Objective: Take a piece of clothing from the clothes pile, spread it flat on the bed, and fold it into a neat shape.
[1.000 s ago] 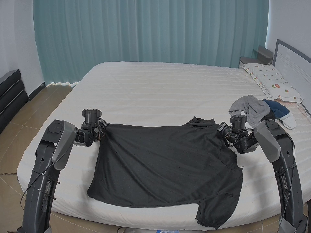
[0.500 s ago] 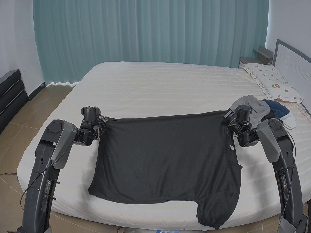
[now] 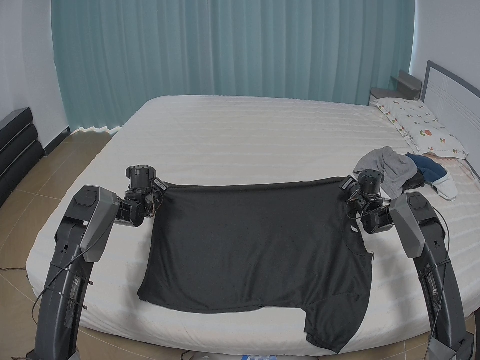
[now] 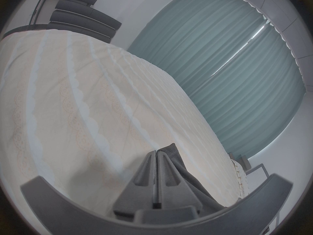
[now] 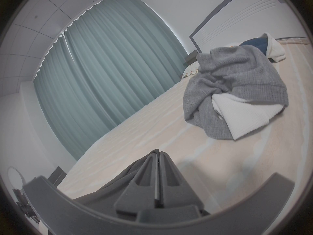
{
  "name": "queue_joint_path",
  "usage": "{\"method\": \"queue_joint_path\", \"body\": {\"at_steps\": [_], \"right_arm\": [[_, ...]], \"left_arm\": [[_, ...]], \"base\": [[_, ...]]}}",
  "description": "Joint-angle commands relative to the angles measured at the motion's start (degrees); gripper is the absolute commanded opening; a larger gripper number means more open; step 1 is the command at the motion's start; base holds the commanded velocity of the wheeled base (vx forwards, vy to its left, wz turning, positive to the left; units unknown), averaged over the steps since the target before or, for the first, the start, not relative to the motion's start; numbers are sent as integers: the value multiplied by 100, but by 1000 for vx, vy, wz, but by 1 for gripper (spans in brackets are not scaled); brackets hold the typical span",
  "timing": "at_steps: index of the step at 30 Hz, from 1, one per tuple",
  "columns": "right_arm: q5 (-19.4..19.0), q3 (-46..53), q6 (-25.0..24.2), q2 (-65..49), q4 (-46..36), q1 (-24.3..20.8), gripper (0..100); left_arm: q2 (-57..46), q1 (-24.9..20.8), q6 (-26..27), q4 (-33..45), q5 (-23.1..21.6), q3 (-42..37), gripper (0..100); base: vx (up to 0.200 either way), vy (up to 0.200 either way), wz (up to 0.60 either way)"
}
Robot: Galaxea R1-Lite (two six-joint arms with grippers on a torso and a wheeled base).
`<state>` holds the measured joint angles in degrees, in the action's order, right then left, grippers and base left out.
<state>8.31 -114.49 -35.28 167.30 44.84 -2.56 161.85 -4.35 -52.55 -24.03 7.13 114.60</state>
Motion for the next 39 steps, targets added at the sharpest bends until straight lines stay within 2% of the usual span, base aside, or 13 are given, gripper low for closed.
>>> {"method": "queue_joint_path", "body": {"at_steps": [1,6,7,8,16,18,23,24,25,27,33,37,39], "right_arm": [[-5,15,100,145,-168,-43,0],[12,120,109,136,-239,-52,0],[12,173,109,109,-230,-52,0],[12,191,109,101,-212,-52,100],[12,305,100,-75,-19,-34,100],[4,604,100,-286,87,-16,100],[-216,2089,65,-1429,421,-8,100],[-216,2089,65,-1429,421,-8,100],[-480,2687,39,-1824,473,19,100],[-638,3276,30,-2202,632,27,100],[-954,4963,21,-3134,1300,115,100],[-1605,6422,21,-3828,1440,221,100],[-1869,7002,21,-4057,1572,230,100]], "left_arm": [[39,-13,8,12,-36,-1,0],[57,-39,52,91,-36,-1,0],[57,-48,52,135,-36,-1,100],[57,-48,52,144,-36,-1,100],[39,-48,52,144,16,-1,100],[-31,-31,17,170,43,-8,100],[-857,145,-378,135,104,-1010,100],[-857,145,-378,135,104,-1010,100],[-1218,172,-422,91,43,-1476,100],[-1517,163,-431,65,-63,-1819,100],[-2475,119,-431,56,-159,-3084,100],[-3107,75,-440,56,-669,-4412,100],[-3336,-13,-449,12,-775,-5018,100]], "base": [[0,0,0],[0,0,0],[0,0,0],[0,0,0],[0,0,0],[0,0,0],[0,0,0],[0,0,0],[0,0,0],[0,0,0],[0,0,0],[0,0,0],[0,0,0]]}}
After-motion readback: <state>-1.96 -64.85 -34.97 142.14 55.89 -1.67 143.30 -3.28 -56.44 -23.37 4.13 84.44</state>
